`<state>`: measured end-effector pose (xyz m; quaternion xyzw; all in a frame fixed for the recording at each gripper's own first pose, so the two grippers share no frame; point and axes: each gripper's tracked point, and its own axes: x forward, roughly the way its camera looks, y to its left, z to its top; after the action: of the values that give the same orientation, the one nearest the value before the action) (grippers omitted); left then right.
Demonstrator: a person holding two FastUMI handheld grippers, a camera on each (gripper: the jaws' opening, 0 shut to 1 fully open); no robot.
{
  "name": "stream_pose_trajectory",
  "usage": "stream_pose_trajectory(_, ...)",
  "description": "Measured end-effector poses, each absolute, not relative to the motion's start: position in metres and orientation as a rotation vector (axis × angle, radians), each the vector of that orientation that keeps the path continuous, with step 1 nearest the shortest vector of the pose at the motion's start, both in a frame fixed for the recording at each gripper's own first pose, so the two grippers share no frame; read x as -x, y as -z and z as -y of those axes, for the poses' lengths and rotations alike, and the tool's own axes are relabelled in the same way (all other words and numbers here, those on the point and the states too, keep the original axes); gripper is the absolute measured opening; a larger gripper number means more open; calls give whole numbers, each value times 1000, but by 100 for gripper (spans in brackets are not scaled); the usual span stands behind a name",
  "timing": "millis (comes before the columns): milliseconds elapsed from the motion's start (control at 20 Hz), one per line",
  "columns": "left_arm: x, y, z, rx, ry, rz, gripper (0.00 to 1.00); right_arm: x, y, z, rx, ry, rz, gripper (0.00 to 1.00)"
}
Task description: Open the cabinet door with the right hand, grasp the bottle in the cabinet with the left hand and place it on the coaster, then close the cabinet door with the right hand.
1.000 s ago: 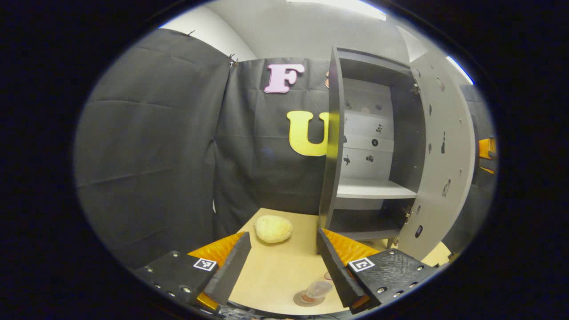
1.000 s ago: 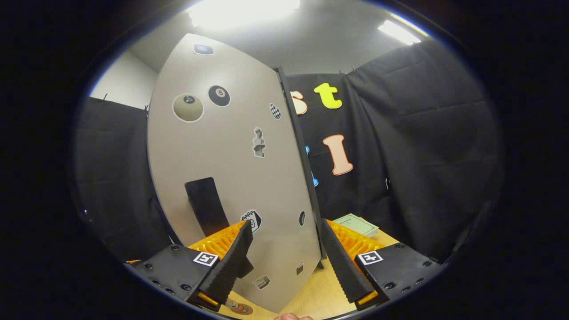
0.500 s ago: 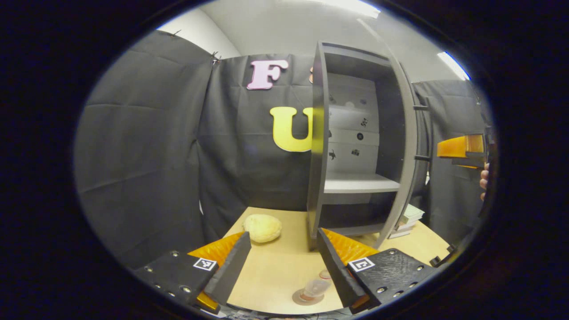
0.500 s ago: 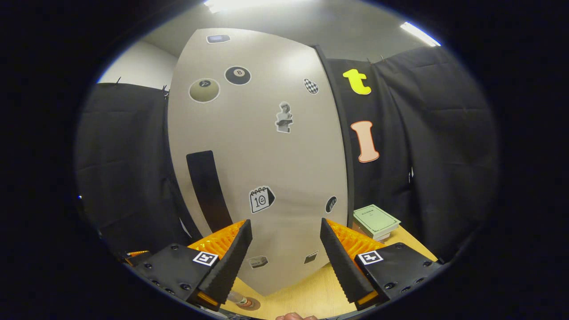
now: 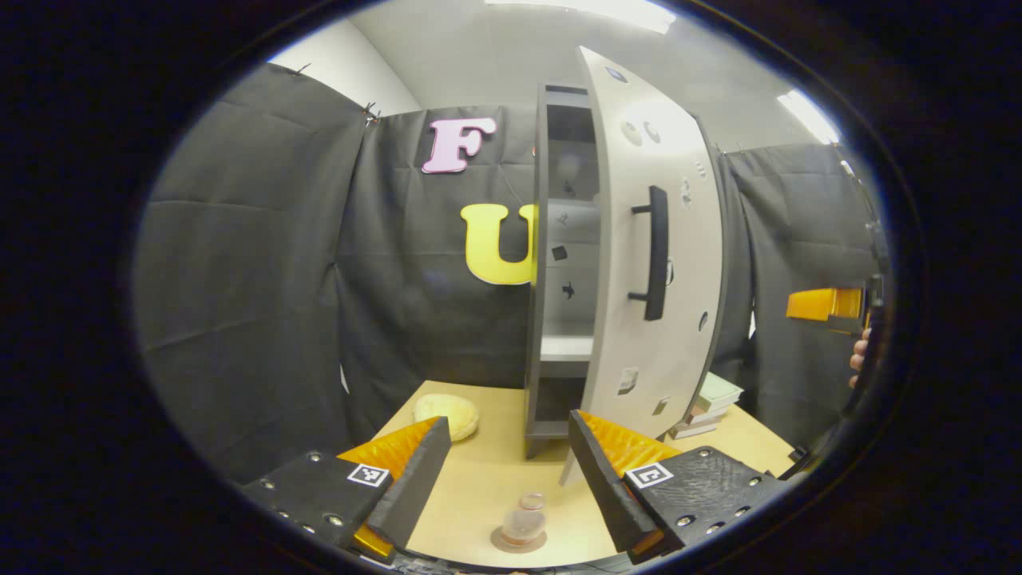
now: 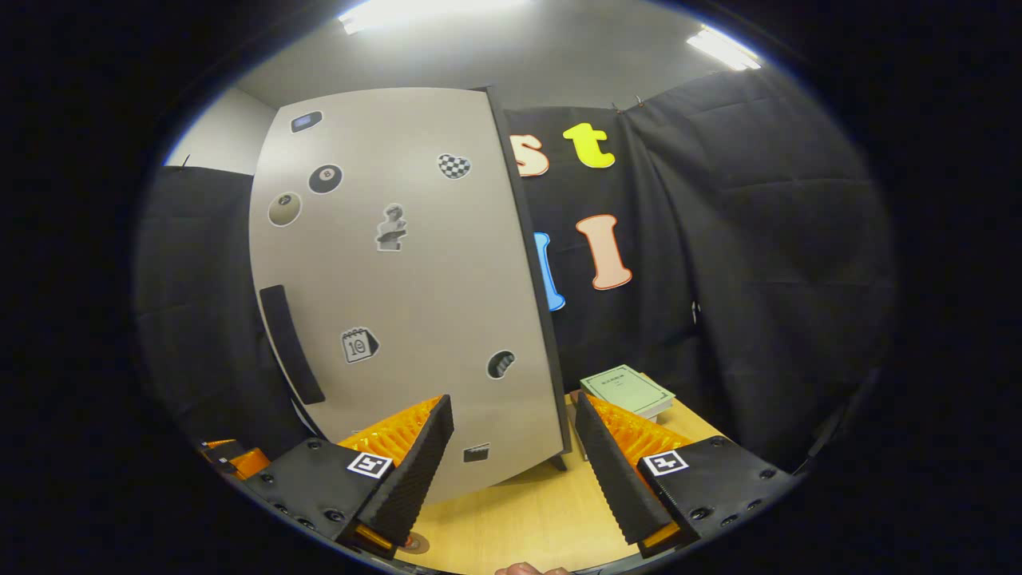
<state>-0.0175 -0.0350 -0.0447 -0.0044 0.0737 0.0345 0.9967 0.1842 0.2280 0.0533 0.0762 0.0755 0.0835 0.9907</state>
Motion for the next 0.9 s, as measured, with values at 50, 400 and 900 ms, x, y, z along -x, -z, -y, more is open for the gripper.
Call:
stream_pose_trajectory(50, 15, 39, 45, 15, -59, -138, 94, -187, -51, -213, -148, -148, -153, 98)
stream_pose_trajectory(400, 23, -8, 105, 4, -92, -26, 89, -215, -52, -142, -106, -154, -122, 98)
stream_pose_trajectory(900, -17, -46, 154, 95, -169, 59, 89, -235, -48, -110, -32, -267, -70, 98)
